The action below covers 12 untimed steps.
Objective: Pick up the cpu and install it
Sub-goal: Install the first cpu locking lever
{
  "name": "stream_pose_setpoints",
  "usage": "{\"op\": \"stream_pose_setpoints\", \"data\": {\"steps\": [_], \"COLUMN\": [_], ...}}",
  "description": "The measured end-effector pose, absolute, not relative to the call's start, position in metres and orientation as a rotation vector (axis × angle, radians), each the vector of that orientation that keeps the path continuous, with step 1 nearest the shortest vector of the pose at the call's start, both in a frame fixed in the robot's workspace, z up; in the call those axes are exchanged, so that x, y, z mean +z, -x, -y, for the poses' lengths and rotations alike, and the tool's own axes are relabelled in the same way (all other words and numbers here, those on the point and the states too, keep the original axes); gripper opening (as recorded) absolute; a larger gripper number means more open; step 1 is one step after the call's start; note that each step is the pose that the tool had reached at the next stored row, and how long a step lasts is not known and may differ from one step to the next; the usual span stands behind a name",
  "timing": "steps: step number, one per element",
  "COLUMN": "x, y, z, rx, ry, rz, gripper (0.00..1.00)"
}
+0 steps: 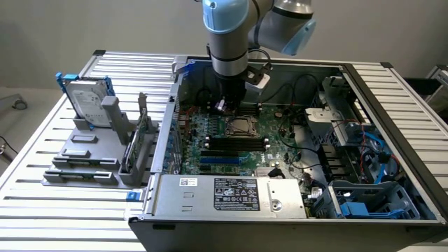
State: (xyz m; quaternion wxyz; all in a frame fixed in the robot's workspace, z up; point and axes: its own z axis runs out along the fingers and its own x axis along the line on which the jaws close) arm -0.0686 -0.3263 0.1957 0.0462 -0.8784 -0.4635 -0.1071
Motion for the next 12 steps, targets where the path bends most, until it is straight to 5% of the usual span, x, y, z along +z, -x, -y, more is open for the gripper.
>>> {"op": "stream_pose_setpoints", "data": {"steps": [12], "x": [0.1953], "y": [0.0609], "z": [0.3263], "rx": [-0.325], "ry": [2.684], "rz": [1.417], "gripper": [0.11]}}
